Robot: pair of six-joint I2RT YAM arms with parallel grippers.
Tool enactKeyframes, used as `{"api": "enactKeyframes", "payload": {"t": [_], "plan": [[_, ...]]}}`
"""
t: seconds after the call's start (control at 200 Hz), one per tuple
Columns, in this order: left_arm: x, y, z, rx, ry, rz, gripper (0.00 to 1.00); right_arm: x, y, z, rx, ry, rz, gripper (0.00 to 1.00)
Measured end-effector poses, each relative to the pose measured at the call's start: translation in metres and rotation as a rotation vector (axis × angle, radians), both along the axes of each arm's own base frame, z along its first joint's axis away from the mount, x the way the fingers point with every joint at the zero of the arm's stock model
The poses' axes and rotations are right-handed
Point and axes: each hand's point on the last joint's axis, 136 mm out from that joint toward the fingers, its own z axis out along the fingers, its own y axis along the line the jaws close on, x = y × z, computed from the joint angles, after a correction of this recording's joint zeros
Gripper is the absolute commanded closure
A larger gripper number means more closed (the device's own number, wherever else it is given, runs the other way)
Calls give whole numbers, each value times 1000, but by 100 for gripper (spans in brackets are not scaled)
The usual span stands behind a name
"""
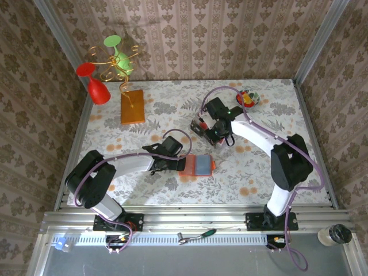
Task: Put the credit cards into the card holder
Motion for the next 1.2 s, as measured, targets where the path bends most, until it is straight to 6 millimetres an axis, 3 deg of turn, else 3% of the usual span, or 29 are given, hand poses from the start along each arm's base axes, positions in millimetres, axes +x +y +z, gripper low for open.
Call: {"api": "enactKeyframes", "payload": {"t": [0.18, 0.365, 0.52, 0.905, 1.2], "plan": [[0, 2, -1, 8, 1, 0, 0, -24, 27, 20, 120, 4, -7, 100], [0, 3, -1, 17, 0, 3, 0, -64, 41, -5, 191, 108, -51, 100], [0, 4, -1, 21, -1, 4, 0, -84, 48, -21, 224, 169, -93, 100], [0, 4, -1, 20, 0, 4, 0, -84, 63, -19, 275, 158, -99, 100], [0, 4, -1, 20, 0, 4, 0, -93, 63, -41, 141, 171, -26, 100]]}}
